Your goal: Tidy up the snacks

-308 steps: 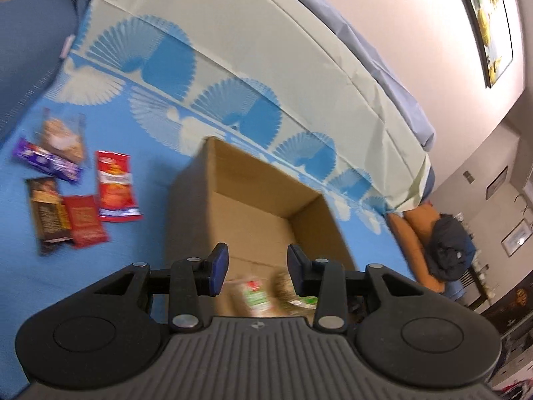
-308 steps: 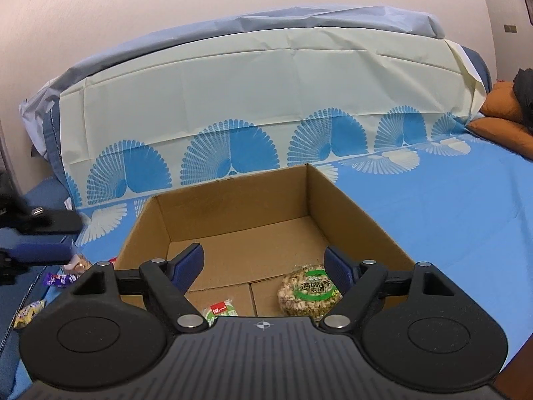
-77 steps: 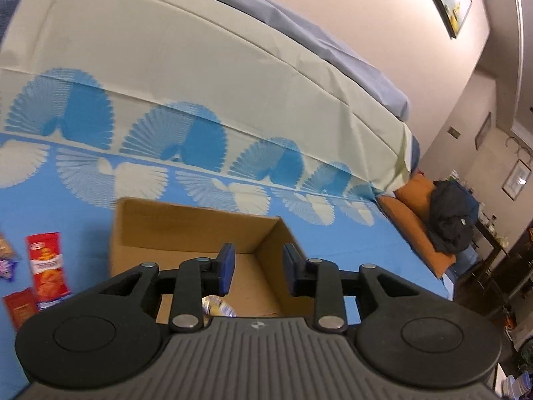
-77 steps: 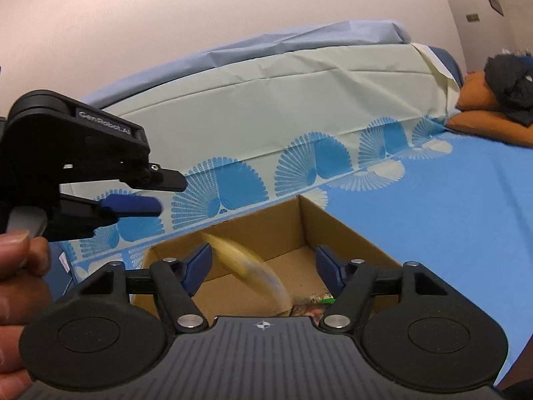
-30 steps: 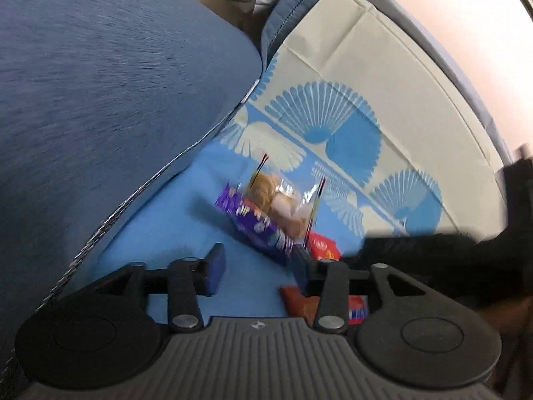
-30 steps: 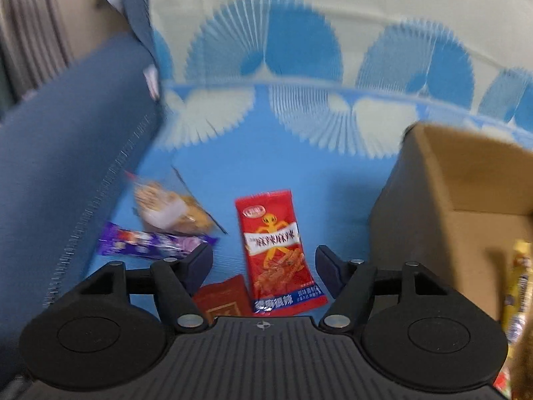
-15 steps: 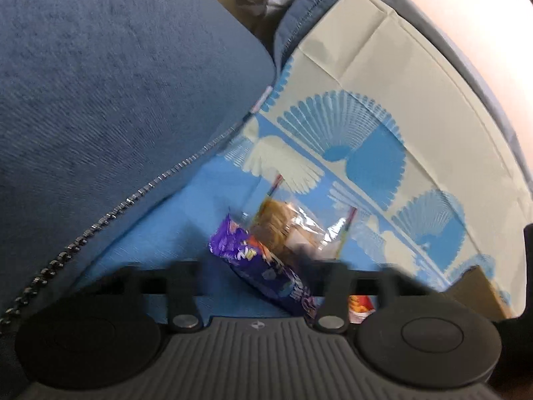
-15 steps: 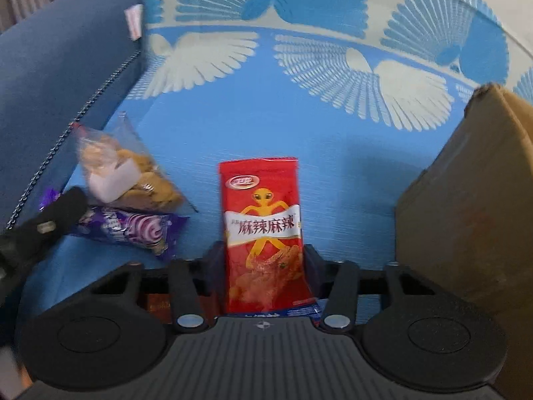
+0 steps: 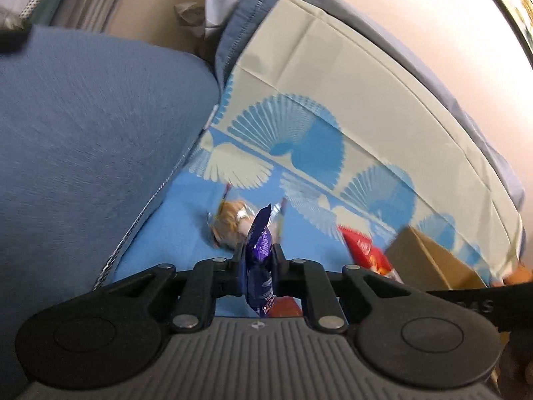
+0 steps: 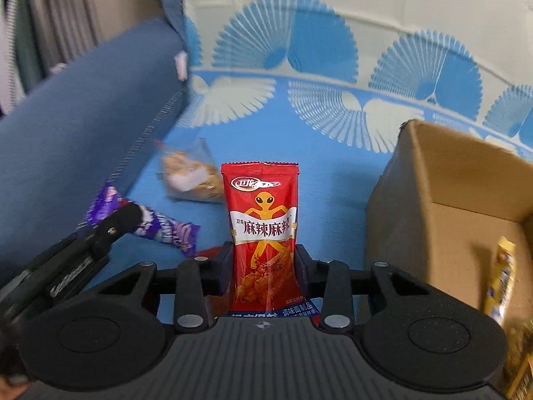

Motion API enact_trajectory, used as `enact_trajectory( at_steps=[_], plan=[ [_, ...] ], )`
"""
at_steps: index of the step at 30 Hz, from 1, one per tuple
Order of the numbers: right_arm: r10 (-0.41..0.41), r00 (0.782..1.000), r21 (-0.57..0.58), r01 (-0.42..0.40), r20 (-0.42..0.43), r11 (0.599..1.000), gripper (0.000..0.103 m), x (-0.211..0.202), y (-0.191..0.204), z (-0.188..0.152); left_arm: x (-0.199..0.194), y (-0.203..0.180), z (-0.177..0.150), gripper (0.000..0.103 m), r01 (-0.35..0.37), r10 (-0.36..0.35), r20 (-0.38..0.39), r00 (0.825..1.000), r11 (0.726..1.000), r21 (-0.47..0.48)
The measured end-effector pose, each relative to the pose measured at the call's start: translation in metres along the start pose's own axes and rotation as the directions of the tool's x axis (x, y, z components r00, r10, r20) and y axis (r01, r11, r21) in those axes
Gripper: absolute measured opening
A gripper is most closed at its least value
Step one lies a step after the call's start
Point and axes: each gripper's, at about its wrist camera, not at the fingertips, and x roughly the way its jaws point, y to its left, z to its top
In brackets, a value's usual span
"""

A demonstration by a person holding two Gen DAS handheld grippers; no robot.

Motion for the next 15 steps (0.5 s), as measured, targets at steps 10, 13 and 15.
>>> enact_trajectory(
  at_steps=[10,13,15],
  plan=[
    [0.131,0.99,-0.058,-0.128,0.056,0.99,0.039,-0.113,0.005,-0.09,-0.079,-0.021,-0.028,0.015,0.173,-0.103,-0.405,0.908,0.975,0.14],
    [0.134,0.99,-0.056,-0.132,0.04,0.99,0.039,-0.117,0.007,-0.123,-0.073,-0.018,-0.04,0.016,0.141,-0.049,-0.48,0.876,0.977,0.159],
    [0.131,0.991,-0.051,-0.13,0.015,0.99,0.039,-0.11,0.011,-0.141,-0.064,-0.015,-0.043,0.019,0.108,-0.024,-0.486,0.873,0.983,0.146]
  ],
)
